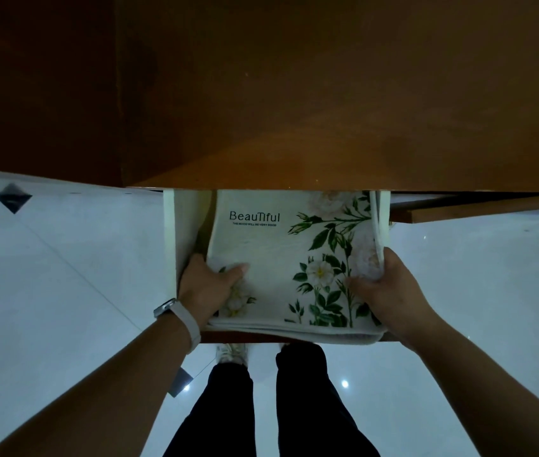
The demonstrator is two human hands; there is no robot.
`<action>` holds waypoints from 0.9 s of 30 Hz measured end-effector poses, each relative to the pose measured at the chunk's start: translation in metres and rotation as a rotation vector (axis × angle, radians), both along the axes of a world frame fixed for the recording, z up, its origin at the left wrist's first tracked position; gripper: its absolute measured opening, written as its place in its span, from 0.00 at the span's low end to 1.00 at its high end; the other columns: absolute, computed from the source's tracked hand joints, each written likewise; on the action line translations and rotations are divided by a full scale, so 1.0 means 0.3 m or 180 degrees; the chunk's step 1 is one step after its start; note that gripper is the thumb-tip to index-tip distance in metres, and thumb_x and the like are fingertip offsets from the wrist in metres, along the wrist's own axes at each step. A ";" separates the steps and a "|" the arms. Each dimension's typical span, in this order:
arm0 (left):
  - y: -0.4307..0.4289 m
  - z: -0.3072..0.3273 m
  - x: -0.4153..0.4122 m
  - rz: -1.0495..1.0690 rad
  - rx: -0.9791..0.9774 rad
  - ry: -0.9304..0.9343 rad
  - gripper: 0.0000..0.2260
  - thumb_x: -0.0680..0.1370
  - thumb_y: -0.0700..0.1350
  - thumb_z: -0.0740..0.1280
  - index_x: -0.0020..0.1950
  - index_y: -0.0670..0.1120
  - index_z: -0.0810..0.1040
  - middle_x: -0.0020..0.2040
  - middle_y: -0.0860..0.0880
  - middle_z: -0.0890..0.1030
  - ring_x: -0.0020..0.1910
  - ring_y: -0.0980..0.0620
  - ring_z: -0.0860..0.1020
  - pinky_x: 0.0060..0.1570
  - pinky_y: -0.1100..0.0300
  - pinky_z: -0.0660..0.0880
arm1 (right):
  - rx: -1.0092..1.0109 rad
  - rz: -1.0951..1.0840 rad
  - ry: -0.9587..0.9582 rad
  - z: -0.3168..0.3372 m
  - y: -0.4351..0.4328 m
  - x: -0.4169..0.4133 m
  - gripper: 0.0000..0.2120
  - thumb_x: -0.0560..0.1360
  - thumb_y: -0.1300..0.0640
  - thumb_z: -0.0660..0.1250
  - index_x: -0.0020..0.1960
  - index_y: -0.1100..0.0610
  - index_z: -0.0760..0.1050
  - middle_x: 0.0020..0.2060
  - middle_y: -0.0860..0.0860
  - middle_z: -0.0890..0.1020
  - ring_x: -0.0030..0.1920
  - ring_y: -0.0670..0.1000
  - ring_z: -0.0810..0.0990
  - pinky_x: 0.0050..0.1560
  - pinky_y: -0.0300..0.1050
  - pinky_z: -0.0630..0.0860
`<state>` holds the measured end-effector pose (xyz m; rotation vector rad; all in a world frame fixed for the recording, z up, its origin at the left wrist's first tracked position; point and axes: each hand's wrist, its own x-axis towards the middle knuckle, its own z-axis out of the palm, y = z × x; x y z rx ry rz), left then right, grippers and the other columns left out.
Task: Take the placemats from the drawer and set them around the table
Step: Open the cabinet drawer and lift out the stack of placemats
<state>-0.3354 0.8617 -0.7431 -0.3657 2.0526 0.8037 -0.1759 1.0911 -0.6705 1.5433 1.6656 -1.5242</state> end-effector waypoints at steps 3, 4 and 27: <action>-0.016 0.022 -0.008 -0.0092 -0.0001 0.0110 0.24 0.66 0.48 0.81 0.57 0.42 0.78 0.50 0.48 0.83 0.49 0.50 0.82 0.46 0.60 0.79 | 0.0052 0.0035 0.0032 0.036 -0.007 -0.012 0.21 0.72 0.58 0.73 0.62 0.50 0.69 0.51 0.50 0.82 0.49 0.54 0.83 0.45 0.57 0.83; -0.014 0.043 -0.014 -0.0144 0.0020 0.0136 0.23 0.66 0.48 0.80 0.57 0.42 0.78 0.50 0.48 0.84 0.48 0.50 0.82 0.44 0.62 0.78 | 0.0047 0.0021 0.0036 0.056 -0.009 -0.018 0.21 0.72 0.59 0.72 0.62 0.51 0.69 0.50 0.51 0.81 0.49 0.54 0.82 0.45 0.56 0.83; -0.154 0.951 0.023 -0.0698 0.0739 0.0294 0.17 0.73 0.47 0.75 0.57 0.44 0.73 0.48 0.52 0.80 0.46 0.54 0.79 0.44 0.59 0.76 | 0.0510 -0.0435 0.0344 0.815 -0.329 0.175 0.17 0.71 0.61 0.71 0.57 0.54 0.70 0.48 0.49 0.80 0.47 0.49 0.80 0.39 0.42 0.76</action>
